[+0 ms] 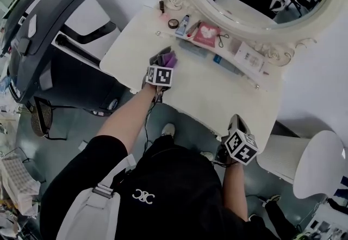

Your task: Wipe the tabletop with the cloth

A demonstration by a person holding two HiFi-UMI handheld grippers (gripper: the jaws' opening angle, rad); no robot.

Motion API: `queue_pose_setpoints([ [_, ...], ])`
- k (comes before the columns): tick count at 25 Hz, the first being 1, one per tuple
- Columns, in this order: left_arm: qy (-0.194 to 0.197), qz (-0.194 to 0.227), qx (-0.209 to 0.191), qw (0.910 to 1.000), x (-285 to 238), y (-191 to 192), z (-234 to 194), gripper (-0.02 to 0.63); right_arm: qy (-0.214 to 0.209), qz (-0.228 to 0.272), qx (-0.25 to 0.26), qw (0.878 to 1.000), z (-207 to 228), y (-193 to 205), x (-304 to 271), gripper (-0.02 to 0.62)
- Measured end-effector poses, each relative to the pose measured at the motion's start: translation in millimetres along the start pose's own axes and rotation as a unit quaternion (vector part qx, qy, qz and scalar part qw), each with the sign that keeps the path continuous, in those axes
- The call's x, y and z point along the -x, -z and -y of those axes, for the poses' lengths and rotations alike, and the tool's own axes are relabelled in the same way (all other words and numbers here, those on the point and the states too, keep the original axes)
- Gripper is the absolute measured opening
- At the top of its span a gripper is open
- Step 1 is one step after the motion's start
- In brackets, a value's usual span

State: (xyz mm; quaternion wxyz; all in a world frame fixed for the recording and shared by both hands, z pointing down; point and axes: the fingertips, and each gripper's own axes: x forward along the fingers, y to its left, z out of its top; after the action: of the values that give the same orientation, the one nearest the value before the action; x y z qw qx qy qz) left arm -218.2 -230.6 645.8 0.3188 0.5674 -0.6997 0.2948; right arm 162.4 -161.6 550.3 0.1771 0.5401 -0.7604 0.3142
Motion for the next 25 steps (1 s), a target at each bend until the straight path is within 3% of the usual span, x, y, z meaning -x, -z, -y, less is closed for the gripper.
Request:
queue_pose_setpoints([
  [5,0.054,0.001,-0.047,0.9974,8,4,88,0.052,0.015,0.000,-0.014,1.000,33,9,22,0.003],
  [8,0.104,-0.001,-0.071,0.9921,13,8,141,0.052,0.028,0.006,-0.026,0.999,53,12,38,0.003],
  [14,0.150,-0.001,-0.127,0.9805,20,14,235,0.052,0.064,0.021,-0.059,0.996,100,24,72,0.003],
  [19,0.198,-0.004,-0.172,0.9650,28,21,314,0.052,0.100,0.034,-0.087,0.991,139,38,104,0.003],
  [25,0.253,-0.008,-0.237,0.9381,44,40,416,0.052,0.152,0.051,-0.134,0.978,188,53,142,0.003],
])
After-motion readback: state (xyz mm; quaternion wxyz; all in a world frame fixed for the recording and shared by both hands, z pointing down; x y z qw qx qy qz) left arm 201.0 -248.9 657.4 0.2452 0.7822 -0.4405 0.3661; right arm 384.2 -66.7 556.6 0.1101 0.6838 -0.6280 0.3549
